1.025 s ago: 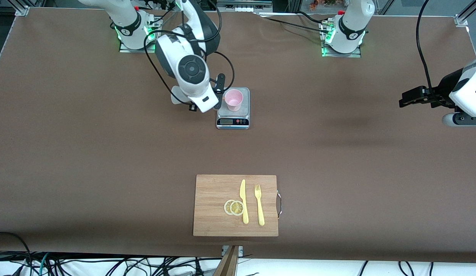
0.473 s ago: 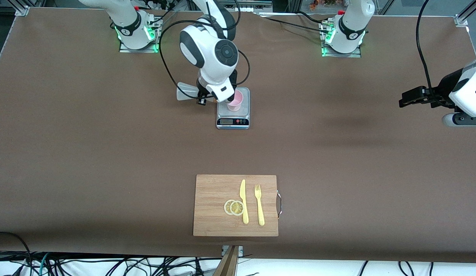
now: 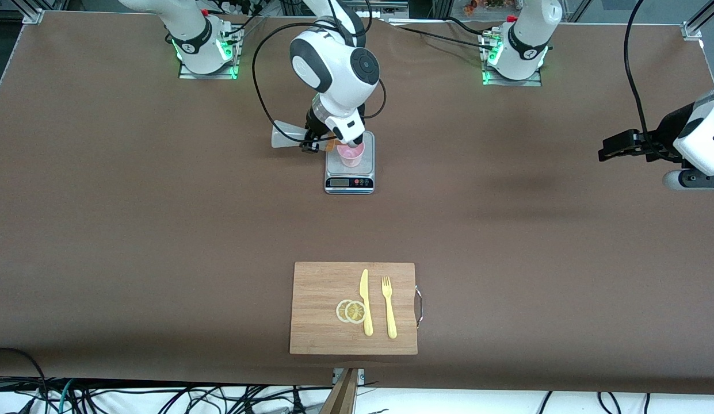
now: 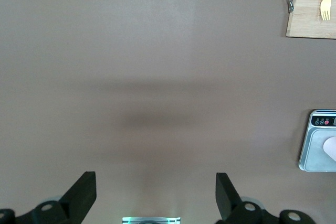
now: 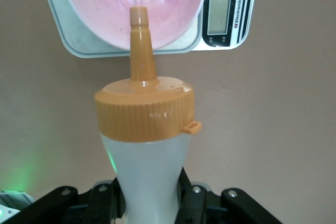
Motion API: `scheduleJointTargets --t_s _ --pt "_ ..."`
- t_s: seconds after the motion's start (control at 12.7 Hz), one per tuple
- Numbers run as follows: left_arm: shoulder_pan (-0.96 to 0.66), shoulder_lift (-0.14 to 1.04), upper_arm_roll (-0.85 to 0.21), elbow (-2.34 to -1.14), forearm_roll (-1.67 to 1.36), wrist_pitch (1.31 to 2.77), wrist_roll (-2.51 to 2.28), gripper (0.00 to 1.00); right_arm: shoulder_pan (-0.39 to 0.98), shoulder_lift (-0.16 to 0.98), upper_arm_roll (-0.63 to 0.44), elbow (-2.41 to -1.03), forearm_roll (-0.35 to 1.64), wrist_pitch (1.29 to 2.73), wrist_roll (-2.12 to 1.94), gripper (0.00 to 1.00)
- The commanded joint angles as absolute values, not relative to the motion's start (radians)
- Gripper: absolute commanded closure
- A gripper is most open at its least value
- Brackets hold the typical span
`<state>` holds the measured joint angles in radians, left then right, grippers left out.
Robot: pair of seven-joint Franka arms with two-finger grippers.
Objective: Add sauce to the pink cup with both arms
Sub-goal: 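Tilt the bottle nozzle into the pink cup and squeeze sauce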
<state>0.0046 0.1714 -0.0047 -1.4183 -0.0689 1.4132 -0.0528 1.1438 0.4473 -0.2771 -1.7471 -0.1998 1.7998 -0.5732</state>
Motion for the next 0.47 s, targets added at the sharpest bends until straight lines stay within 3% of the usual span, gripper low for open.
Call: scheduleJointTargets --t_s 0.0,0.39 --pt "0.011 0.175 -0.011 -1.405 -0.054 1.399 -0.032 0.0 1.164 0.439 -0.287 -1.726 -0.241 1.76 -0.557 0.8" --pt "0.011 0.175 -0.011 -1.404 -0.054 1.399 -0.032 0.0 1.169 0.437 -0.287 -1.723 -0.251 1.749 -0.557 0.8"
